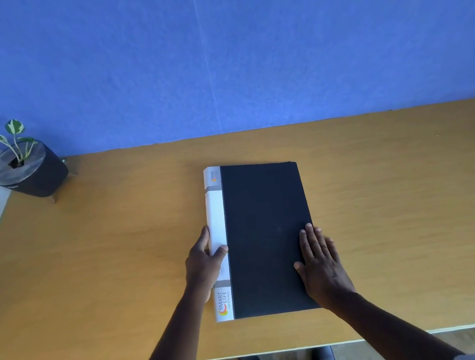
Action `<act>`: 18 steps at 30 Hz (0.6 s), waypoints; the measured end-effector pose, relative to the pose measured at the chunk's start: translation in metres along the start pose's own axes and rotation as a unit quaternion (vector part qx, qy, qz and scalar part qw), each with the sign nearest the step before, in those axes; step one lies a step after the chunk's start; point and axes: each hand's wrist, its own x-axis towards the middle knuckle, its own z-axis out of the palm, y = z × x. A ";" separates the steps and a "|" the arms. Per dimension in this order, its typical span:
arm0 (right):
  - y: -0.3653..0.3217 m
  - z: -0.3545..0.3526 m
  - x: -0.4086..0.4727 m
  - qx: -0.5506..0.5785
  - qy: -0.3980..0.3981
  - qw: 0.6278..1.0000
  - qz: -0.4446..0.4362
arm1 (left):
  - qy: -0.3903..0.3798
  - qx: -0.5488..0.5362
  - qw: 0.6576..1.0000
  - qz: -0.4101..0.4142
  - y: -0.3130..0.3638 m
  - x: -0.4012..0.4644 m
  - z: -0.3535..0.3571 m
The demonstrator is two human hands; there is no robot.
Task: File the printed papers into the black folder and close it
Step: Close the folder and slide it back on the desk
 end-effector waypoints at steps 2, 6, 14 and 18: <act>0.000 -0.001 0.000 0.006 0.002 1.000 -0.004 | -0.013 -0.013 1.000 0.011 -0.003 0.001 -0.003; -0.002 -0.005 0.002 0.048 0.009 0.999 0.005 | -0.025 -0.074 0.997 -0.002 -0.010 0.005 -0.006; -0.011 -0.008 0.006 0.133 0.042 0.989 0.040 | -0.010 -0.141 0.990 0.014 -0.010 -0.003 -0.022; -0.030 -0.015 0.016 0.176 0.057 0.982 0.045 | -0.002 -0.182 0.983 0.011 -0.013 0.004 -0.040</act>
